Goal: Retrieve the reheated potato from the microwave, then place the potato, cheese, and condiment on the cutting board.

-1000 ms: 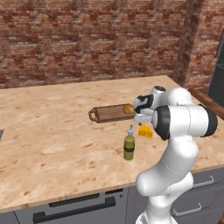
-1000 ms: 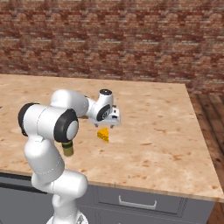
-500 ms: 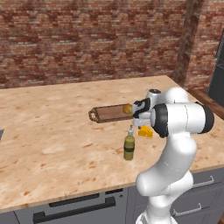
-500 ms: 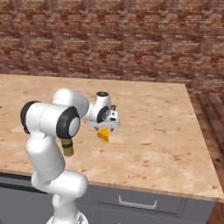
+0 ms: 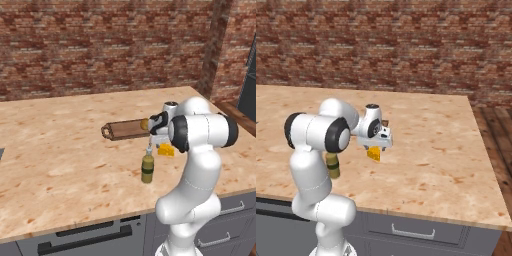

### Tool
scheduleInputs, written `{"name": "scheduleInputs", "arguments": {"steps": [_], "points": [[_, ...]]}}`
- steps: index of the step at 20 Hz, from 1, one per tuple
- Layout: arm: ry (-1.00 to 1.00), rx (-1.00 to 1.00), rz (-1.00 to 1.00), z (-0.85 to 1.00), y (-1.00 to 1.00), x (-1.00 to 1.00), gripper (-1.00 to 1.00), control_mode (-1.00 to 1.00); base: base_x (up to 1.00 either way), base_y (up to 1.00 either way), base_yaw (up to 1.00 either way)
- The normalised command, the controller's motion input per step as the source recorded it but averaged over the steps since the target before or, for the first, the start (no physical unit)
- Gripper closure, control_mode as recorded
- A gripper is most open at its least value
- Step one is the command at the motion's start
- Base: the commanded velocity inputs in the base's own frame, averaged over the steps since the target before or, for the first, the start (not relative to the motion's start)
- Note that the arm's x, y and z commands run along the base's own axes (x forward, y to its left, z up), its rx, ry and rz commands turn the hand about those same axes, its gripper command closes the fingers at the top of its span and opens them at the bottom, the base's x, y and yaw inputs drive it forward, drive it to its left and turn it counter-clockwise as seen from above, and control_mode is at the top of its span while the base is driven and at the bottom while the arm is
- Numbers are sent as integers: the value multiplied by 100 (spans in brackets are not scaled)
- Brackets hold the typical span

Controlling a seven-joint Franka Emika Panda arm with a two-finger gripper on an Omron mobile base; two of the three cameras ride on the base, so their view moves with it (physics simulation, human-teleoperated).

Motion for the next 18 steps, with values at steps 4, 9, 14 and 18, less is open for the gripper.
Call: {"name": "scheduleInputs", "arguments": {"steps": [4, 9, 14, 18], "points": [[10, 0, -4, -5, 0, 4, -100, -100, 0, 0, 0], [7, 0, -4, 0, 0, -8, -100, -100, 0, 0, 0], [2, 0, -6, 0, 0, -13, -100, -100, 0, 0, 0], [4, 0, -8, -2, 0, -7, -100, -100, 0, 0, 0]]}}
